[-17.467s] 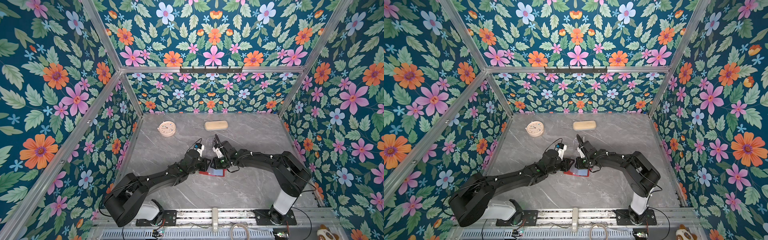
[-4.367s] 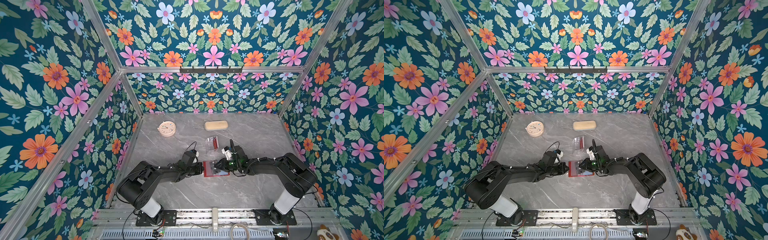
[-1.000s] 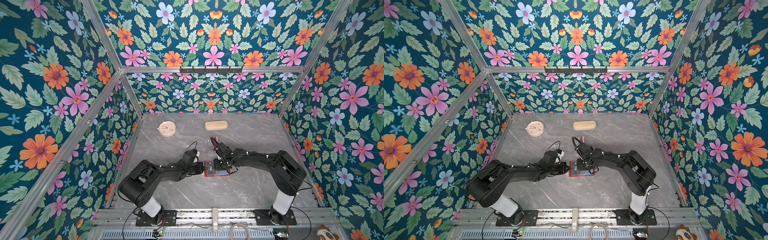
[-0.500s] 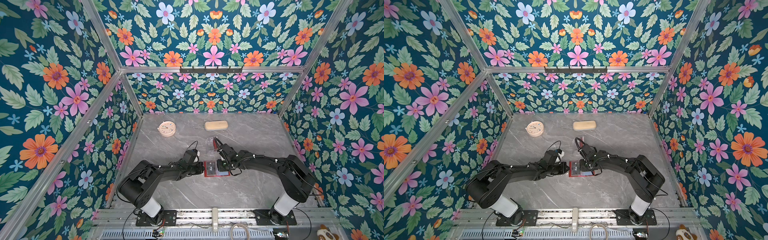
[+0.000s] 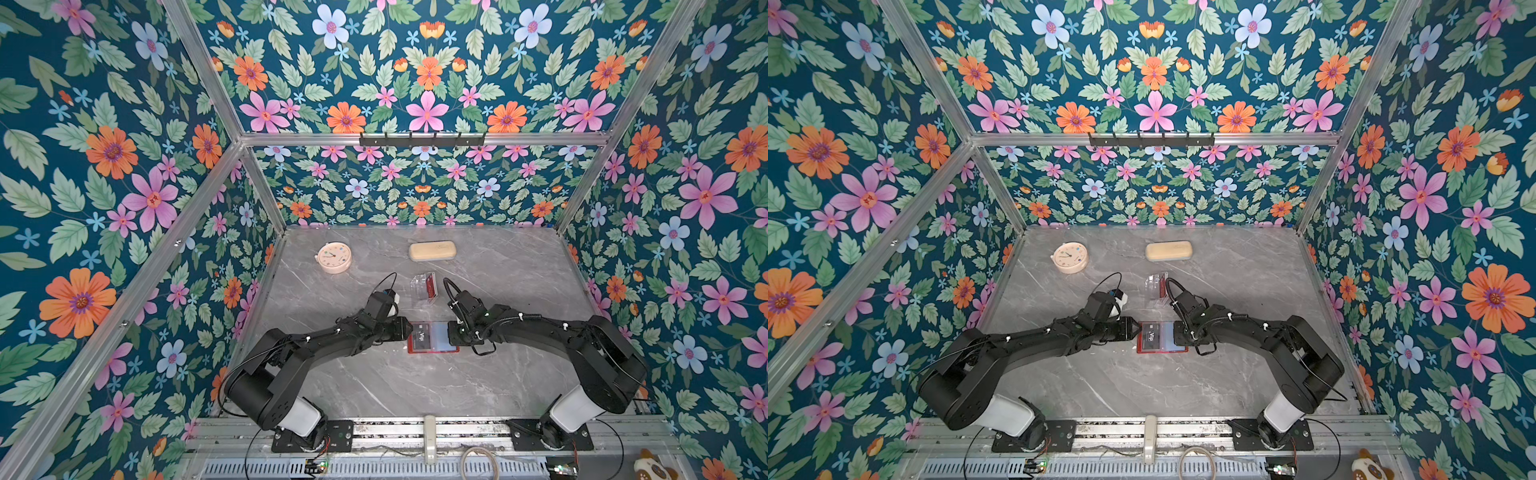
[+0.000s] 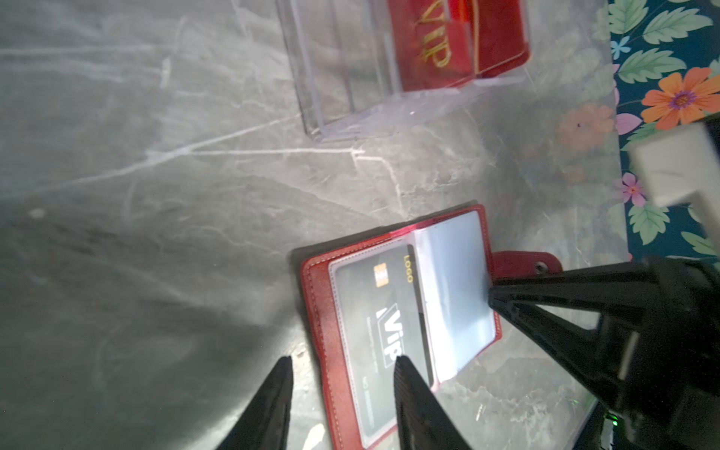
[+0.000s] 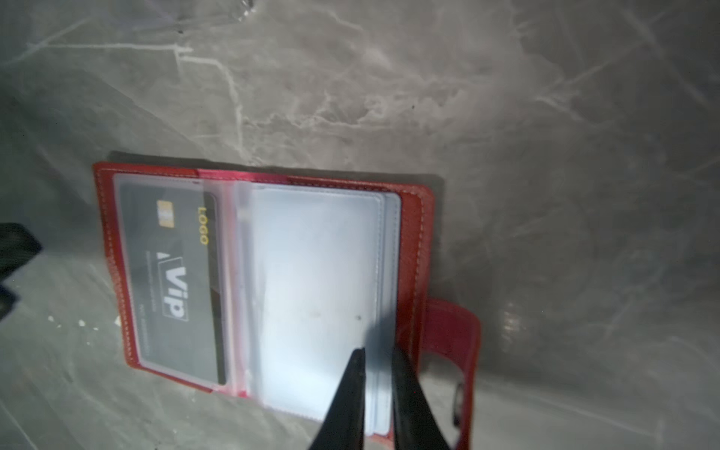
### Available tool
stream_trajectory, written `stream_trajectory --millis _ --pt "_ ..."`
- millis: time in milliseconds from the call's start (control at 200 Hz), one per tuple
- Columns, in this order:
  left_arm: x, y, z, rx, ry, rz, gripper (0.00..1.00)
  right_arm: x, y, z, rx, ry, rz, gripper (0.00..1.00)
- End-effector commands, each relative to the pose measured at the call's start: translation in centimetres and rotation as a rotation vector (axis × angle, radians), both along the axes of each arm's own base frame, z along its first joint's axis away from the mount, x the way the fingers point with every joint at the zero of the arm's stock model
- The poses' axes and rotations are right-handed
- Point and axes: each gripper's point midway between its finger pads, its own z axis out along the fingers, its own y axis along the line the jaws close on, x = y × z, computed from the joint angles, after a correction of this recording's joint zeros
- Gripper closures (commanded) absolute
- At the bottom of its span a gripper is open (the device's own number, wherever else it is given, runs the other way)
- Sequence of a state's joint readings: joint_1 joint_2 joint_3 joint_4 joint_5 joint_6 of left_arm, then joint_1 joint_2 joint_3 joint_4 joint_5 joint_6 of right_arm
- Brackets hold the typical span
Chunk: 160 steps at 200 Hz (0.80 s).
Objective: Put the credit cards into the card holder
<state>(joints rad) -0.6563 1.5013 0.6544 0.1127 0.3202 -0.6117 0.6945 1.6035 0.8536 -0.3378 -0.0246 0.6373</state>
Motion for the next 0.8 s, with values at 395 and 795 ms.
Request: stream_trajectory --millis 395,795 --pt "-1.2 -7.6 1.0 -0.115 -0.006 -0.209 0.56 -1.0 -0.4 -1.2 0.016 0.034 -0.027 0.85" --pt "-1.0 -9.5 -0.9 -0.14 0.048 -0.234 0.63 -1.3 -0.5 -1.7 0.007 0.049 -0.028 0.85"
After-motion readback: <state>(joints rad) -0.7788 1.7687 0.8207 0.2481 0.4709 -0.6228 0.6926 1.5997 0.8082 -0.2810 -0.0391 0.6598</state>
